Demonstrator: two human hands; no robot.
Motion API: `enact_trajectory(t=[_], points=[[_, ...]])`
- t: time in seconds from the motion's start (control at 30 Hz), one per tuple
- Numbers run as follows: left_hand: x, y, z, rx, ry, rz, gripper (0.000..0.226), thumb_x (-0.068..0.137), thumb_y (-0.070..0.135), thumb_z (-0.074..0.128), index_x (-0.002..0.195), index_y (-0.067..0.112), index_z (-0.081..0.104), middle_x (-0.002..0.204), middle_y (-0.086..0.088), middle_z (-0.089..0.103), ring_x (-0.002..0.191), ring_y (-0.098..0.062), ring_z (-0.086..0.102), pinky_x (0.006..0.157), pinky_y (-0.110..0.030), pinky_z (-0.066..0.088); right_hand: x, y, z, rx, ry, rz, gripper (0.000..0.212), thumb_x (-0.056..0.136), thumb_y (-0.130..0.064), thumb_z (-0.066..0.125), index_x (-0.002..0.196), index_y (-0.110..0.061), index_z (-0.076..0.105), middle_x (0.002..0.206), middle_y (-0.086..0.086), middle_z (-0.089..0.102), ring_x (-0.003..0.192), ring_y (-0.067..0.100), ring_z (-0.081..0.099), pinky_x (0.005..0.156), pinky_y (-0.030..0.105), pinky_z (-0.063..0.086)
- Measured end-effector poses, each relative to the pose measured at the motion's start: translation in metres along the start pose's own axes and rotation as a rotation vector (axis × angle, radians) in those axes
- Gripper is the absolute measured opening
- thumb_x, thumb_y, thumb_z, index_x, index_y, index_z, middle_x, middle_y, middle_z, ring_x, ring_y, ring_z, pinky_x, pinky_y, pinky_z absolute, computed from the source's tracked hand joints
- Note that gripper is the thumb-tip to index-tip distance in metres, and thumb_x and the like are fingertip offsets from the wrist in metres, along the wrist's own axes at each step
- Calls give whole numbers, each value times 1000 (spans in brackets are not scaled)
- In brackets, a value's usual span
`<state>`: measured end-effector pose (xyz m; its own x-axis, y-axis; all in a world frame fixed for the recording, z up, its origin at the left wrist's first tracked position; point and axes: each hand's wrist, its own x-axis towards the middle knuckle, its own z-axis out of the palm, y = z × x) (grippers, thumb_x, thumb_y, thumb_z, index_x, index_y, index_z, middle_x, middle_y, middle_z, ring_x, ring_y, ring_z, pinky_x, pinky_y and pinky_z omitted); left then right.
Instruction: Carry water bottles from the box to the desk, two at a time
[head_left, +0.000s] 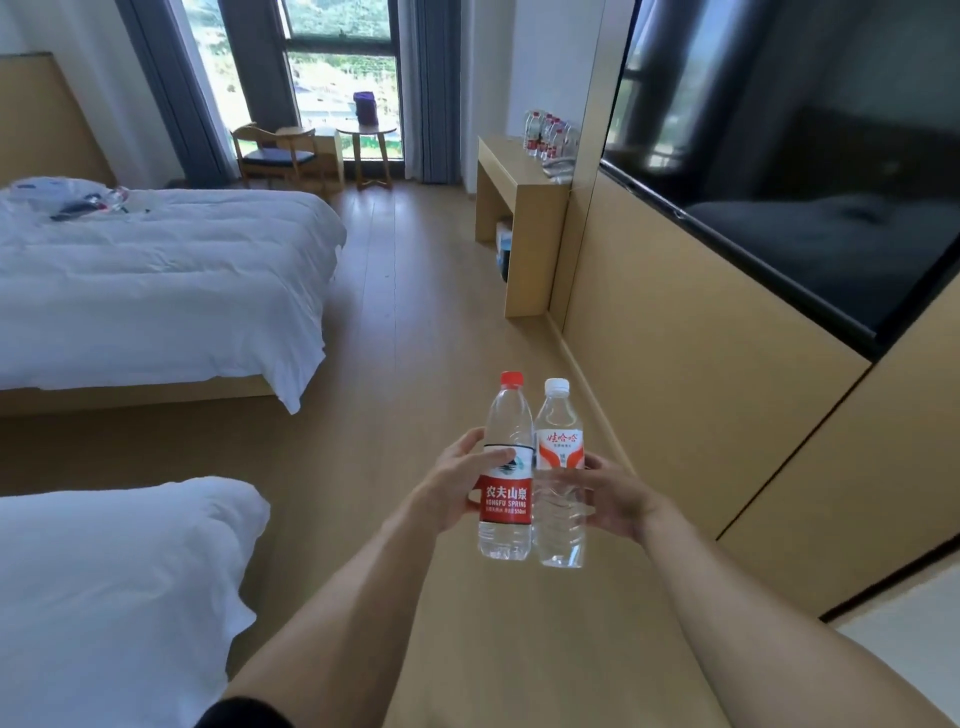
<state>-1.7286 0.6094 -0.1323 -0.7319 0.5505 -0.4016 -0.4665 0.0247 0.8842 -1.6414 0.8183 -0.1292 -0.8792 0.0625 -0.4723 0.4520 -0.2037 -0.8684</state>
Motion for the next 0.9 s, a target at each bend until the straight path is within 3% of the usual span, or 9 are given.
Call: enact_trajectory(t=[0.17, 0.33, 0.5, 0.73, 0.9], points=[[76, 49, -22, 14, 6, -7, 42, 88, 18, 74, 127, 25, 59, 115, -18, 71, 90, -29, 69, 83, -47, 58, 75, -45, -7, 21, 1, -9, 58, 74, -18, 84, 128, -15, 62, 111, 10, 72, 102, 27, 69, 84, 47, 58], [145, 83, -48, 22, 27, 9, 41, 87, 21, 76, 125, 25, 60, 113, -16, 72, 93, -31, 70, 91, -54, 55, 150, -85, -12, 22, -45, -29, 63, 71, -17, 84, 130, -12, 62, 114, 13, 69, 106, 30, 66, 98, 55, 52], [223, 114, -73, 59, 106, 36, 46, 87, 24, 77, 128, 26, 56, 112, -16, 72, 96, -34, 72, 89, -53, 58, 246, -123, -27, 10, -93, -31, 58, 77, -13, 83, 131, -13, 60, 122, 16, 69, 112, 34, 66, 92, 53, 55], [348, 185, -97, 66, 235, 56, 59, 86, 30, 78, 135, 27, 46, 115, -13, 69, 96, -31, 74, 81, -48, 62, 390, -206, -55, -28, -207, 4, 70, 69, -14, 87, 132, -10, 58, 113, 12, 71, 96, 28, 69, 74, 42, 57], [425, 239, -111, 42, 298, 86, 70, 84, 32, 80, 142, 26, 41, 120, -16, 67, 101, -33, 72, 89, -55, 58, 473, -272, -72, -64, -268, 19, 76, 61, -20, 88, 130, -13, 59, 115, 12, 73, 101, 30, 69, 77, 44, 56]])
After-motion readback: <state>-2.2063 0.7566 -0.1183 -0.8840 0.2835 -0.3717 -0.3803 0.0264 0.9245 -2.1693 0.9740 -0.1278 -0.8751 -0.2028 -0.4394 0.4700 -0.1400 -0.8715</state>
